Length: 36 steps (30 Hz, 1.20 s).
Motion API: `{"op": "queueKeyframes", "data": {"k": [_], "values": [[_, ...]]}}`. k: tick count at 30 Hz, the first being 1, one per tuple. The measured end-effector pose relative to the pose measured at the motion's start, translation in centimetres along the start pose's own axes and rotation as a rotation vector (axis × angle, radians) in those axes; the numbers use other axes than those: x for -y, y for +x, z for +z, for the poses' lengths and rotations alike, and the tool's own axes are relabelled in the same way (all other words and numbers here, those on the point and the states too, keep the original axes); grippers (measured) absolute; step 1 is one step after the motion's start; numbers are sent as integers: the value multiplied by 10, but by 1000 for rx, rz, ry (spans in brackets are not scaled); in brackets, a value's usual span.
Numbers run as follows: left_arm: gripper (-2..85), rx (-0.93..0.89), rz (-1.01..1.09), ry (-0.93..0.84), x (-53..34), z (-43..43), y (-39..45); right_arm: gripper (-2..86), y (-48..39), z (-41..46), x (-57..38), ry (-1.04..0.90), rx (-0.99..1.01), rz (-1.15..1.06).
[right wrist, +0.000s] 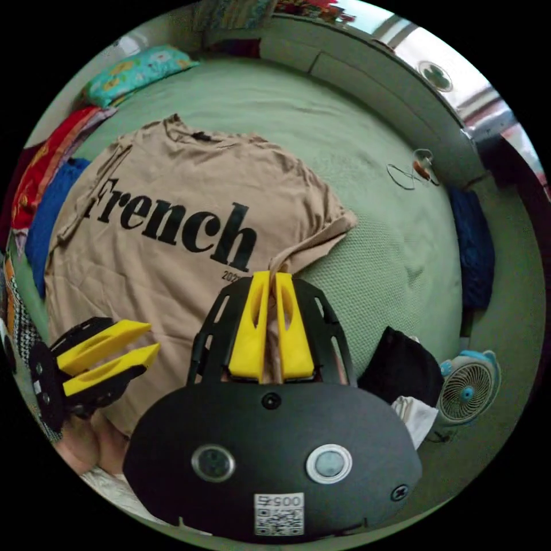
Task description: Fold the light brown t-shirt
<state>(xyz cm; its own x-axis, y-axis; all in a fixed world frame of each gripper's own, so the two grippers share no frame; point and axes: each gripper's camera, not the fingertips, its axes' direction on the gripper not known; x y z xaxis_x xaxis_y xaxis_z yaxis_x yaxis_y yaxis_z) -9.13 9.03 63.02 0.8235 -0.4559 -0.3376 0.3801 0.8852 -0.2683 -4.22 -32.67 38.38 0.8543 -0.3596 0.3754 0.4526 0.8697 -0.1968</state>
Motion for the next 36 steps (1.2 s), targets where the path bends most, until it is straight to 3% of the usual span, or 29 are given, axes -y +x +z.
{"op": "queueKeyframes", "data": {"k": [6, 8, 12, 17, 26, 30, 36], "values": [[72, -8, -19, -2, 2, 0, -12, 35, 4, 34, 1, -92, -37, 36], [71, -7, -23, -2, 2, -1, -15, 64, 37, 12, -7, -27, 148, 87], [71, 18, -7, -10, 3, 0, -17, 73, 107, -21, -16, 128, 287, 229], [71, 41, -2, -35, 6, 6, -25, 67, 202, 19, -16, 134, 557, 563], [67, 49, -36, -44, 12, 10, -44, 44, 226, 85, -14, 148, 734, 816], [67, 38, -39, -46, 12, 10, -45, -1, 215, 61, -5, 227, 642, 753], [66, 60, -18, -66, 6, 7, -43, -6, 146, -7, 50, 229, 304, 482]]}}
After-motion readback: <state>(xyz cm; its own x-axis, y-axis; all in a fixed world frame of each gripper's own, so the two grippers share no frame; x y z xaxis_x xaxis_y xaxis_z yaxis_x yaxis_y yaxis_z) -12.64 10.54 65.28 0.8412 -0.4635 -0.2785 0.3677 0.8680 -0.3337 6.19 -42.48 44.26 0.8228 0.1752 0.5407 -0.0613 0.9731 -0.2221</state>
